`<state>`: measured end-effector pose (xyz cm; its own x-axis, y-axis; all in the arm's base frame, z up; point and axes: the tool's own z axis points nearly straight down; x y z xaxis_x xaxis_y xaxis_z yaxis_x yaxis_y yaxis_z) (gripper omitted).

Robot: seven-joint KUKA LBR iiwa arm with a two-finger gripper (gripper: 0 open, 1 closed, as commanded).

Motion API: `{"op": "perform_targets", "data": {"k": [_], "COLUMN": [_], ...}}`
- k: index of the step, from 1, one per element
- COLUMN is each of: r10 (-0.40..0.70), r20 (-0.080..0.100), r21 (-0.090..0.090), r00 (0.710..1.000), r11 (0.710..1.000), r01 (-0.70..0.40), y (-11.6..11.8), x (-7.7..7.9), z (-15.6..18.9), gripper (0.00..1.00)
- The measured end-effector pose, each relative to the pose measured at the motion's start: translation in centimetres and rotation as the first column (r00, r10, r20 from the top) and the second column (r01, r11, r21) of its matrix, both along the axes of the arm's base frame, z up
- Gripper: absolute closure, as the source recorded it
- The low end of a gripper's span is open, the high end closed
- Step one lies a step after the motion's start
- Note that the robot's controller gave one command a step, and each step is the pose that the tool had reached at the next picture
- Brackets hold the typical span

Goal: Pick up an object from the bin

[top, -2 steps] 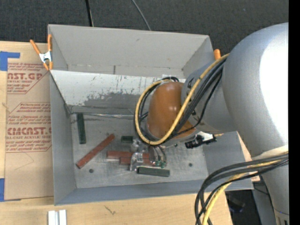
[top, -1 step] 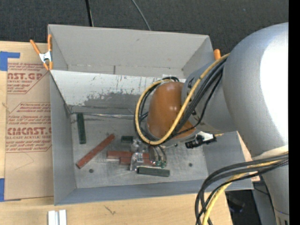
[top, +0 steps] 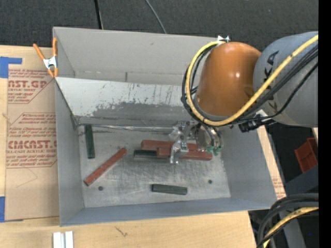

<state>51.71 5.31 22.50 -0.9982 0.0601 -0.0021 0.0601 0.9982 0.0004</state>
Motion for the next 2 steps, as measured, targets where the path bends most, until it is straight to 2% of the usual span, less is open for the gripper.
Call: {"op": "perform_targets", "data": {"k": [2], "r10": [0.017], "r20": [-0.001], "r21": [-0.001], "r00": [1.000], "r11": [1.000], "r01": [-0.017], "y": [0.02], "x": [-0.08], "z": [-0.05], "gripper": [1.00]}}
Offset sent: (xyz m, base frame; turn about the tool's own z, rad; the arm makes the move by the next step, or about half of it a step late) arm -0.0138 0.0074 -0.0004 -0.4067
